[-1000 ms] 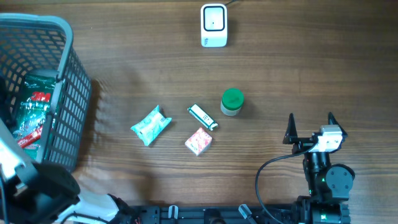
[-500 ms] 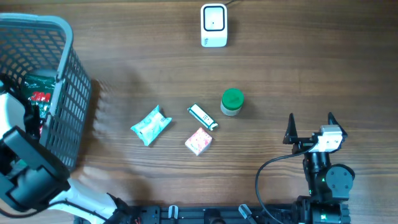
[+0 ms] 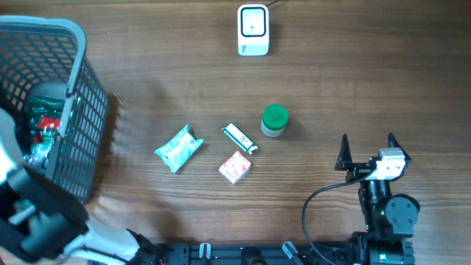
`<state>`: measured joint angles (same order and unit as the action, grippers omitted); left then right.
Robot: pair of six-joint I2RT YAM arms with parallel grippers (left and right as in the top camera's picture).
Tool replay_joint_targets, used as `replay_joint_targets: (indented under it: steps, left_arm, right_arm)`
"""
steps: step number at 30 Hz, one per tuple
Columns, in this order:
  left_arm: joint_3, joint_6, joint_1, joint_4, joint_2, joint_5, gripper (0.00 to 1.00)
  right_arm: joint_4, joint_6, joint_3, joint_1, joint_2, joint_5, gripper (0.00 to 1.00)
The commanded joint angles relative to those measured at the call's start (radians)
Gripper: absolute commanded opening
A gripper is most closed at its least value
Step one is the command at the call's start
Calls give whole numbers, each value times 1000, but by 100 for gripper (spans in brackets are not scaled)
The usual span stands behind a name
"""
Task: Scan the item barcode
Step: 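Take the red Nescafe stick from the basket, lay it on the table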
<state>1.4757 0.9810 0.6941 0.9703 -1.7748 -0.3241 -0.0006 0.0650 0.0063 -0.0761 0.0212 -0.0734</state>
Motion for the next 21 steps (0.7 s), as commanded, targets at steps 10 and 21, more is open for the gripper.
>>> replay_joint_targets:
  steps: [10,21]
  left_arm:
    - [-56,49,-971,90,477,34,4]
    - [-235,272,-1329,-106,13,44,68]
  right_arm:
    - [3,-13,-1,0,-7,6,100]
    - [3,-13,-1,0,-7,6,100]
